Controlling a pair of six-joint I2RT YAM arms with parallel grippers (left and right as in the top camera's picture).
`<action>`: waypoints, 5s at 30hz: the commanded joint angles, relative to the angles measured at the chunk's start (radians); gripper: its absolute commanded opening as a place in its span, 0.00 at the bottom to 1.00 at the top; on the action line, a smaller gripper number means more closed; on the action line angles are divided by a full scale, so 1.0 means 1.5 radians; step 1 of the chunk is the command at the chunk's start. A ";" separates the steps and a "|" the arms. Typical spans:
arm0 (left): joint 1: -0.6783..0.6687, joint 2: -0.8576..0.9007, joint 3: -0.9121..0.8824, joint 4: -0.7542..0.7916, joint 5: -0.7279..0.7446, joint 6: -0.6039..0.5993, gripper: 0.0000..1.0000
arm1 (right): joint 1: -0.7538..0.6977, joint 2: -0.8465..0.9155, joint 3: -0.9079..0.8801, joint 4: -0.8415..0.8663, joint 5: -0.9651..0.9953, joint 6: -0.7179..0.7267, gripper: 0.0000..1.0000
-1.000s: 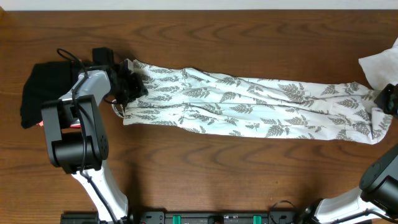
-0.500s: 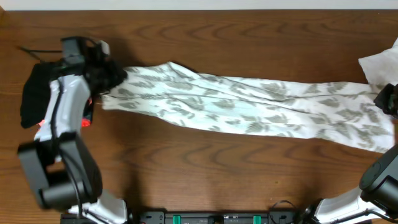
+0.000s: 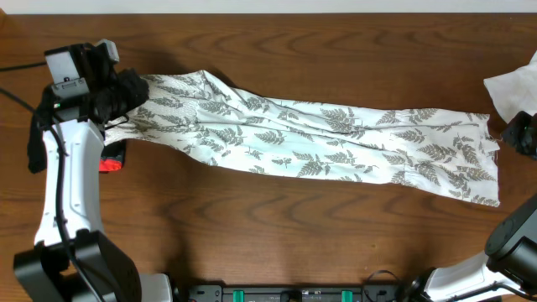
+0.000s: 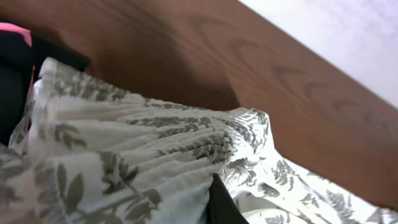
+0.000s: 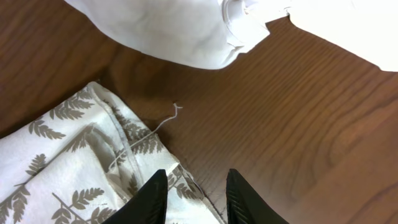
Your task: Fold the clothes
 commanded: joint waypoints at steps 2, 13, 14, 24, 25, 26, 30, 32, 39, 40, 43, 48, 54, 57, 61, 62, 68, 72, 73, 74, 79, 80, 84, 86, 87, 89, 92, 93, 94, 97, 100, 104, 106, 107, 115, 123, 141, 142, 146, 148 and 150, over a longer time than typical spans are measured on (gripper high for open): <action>-0.026 -0.058 0.028 -0.007 -0.001 -0.036 0.06 | -0.003 -0.007 0.011 -0.002 -0.014 0.004 0.29; -0.346 -0.086 0.050 0.008 -0.203 -0.068 0.06 | -0.003 -0.007 0.011 -0.091 -0.077 0.047 0.24; -0.374 -0.083 0.050 0.016 -0.219 -0.079 0.06 | -0.003 -0.007 0.011 -0.099 -0.088 0.047 0.24; -0.639 0.073 0.050 0.170 -0.347 -0.213 0.06 | 0.024 -0.007 0.011 -0.126 -0.111 0.056 0.22; -0.657 0.095 0.050 0.192 -0.354 -0.235 0.06 | 0.028 -0.007 0.011 -0.128 -0.111 0.056 0.22; -0.673 0.115 0.050 0.217 -0.355 -0.245 0.06 | 0.032 -0.007 0.011 -0.129 -0.111 0.056 0.22; -0.730 0.191 0.050 0.339 -0.355 -0.246 0.06 | 0.046 -0.007 0.011 -0.130 -0.111 0.056 0.22; -0.747 0.218 0.050 0.387 -0.355 -0.246 0.06 | 0.050 -0.007 0.011 -0.130 -0.116 0.056 0.22; -0.786 0.275 0.050 0.488 -0.356 -0.246 0.06 | 0.064 -0.007 0.011 -0.132 -0.120 0.056 0.22; -0.788 0.277 0.050 0.494 -0.355 -0.246 0.06 | 0.064 -0.007 0.011 -0.132 -0.120 0.056 0.22; -0.790 0.278 0.050 0.508 -0.353 -0.246 0.12 | 0.064 -0.007 0.011 -0.132 -0.121 0.056 0.22; -0.790 0.275 0.066 0.561 -0.303 -0.246 0.64 | 0.075 -0.007 0.011 -0.132 -0.120 0.056 0.22; -0.789 0.269 0.096 0.568 -0.272 -0.241 0.71 | 0.075 -0.007 0.010 -0.129 -0.115 0.056 0.22; -0.779 0.256 0.096 0.563 -0.273 -0.206 0.71 | 0.075 -0.007 0.010 -0.128 -0.115 0.056 0.22; -0.742 0.240 0.096 0.513 -0.299 -0.184 0.71 | 0.075 -0.007 0.010 -0.129 -0.115 0.056 0.22; -0.728 0.240 0.096 0.490 -0.306 -0.182 0.71 | 0.075 -0.007 0.010 -0.129 -0.115 0.056 0.22; -0.639 0.246 0.096 0.302 -0.300 -0.170 0.76 | 0.080 -0.007 0.010 -0.131 -0.150 0.054 0.28; -0.583 0.246 0.096 0.232 -0.224 -0.113 0.76 | 0.095 -0.007 0.010 -0.113 -0.290 -0.009 0.27; -0.564 0.246 0.096 0.217 -0.201 -0.099 0.76 | 0.103 -0.007 0.011 -0.108 -0.330 -0.017 0.27; -0.549 0.246 0.096 0.204 -0.197 -0.097 0.76 | 0.114 -0.007 0.011 -0.102 -0.373 -0.031 0.27; -0.459 0.246 0.095 0.169 -0.168 -0.113 0.76 | 0.213 -0.007 0.011 -0.073 -0.419 -0.054 0.33; -0.449 0.246 0.095 0.163 -0.155 -0.113 0.76 | 0.235 -0.007 0.011 -0.063 -0.420 -0.054 0.34; -0.408 0.246 0.094 0.109 -0.114 -0.113 0.76 | 0.330 -0.007 0.011 -0.010 -0.410 -0.056 0.47; -0.397 0.246 0.091 0.078 -0.115 -0.113 0.76 | 0.377 -0.006 0.011 0.030 -0.365 -0.020 0.51; -0.394 0.246 0.090 0.069 -0.115 -0.112 0.77 | 0.390 -0.006 0.010 0.041 -0.349 -0.003 0.52; -0.389 0.246 0.088 0.047 -0.115 -0.112 0.77 | 0.423 -0.005 0.010 0.067 -0.327 0.009 0.52; -0.388 0.246 0.087 0.035 -0.115 -0.110 0.77 | 0.463 -0.005 0.010 0.087 -0.305 0.012 0.51; -0.388 0.246 0.087 0.034 -0.115 -0.110 0.77 | 0.476 -0.001 0.010 0.091 -0.283 0.018 0.52; -0.388 0.246 0.087 0.033 -0.115 -0.110 0.77 | 0.487 0.002 0.010 0.094 -0.262 0.025 0.54; -0.388 0.246 0.087 0.033 -0.115 -0.110 0.77 | 0.509 0.022 0.010 0.106 -0.232 0.029 0.54; -0.388 0.246 0.087 0.033 -0.115 -0.110 0.77 | 0.523 0.047 0.010 0.108 -0.229 0.033 0.54; -0.388 0.246 0.087 0.028 -0.115 -0.110 0.77 | 0.529 0.078 0.010 0.104 -0.196 0.057 0.54; -0.388 0.246 0.087 0.025 -0.115 -0.110 0.77 | 0.529 0.089 0.010 0.103 -0.186 0.069 0.54; -0.388 0.246 0.087 0.024 -0.115 -0.109 0.77 | 0.528 0.091 0.010 0.102 -0.187 0.069 0.54; -0.388 0.246 0.087 0.024 -0.115 -0.100 0.77 | 0.531 0.093 0.010 0.070 -0.154 0.070 0.47; -0.388 0.246 0.087 0.023 -0.115 -0.100 0.77 | 0.530 0.093 0.010 0.042 -0.139 0.086 0.32; -0.388 0.246 0.087 0.023 -0.115 -0.100 0.77 | 0.513 0.000 0.006 0.010 -0.115 0.097 0.01; -0.388 0.246 0.087 0.023 -0.115 -0.100 0.77 | 0.508 -0.024 0.006 -0.005 -0.096 0.113 0.01; -0.388 0.246 0.087 0.023 -0.115 -0.100 0.77 | 0.494 -0.107 0.006 -0.081 -0.049 0.177 0.01; -0.388 0.246 0.087 0.023 -0.115 -0.100 0.77 | 0.493 -0.138 0.006 -0.134 -0.026 0.205 0.01; -0.388 0.246 0.087 0.023 -0.115 -0.100 0.77 | 0.494 -0.154 0.006 -0.189 -0.017 0.243 0.01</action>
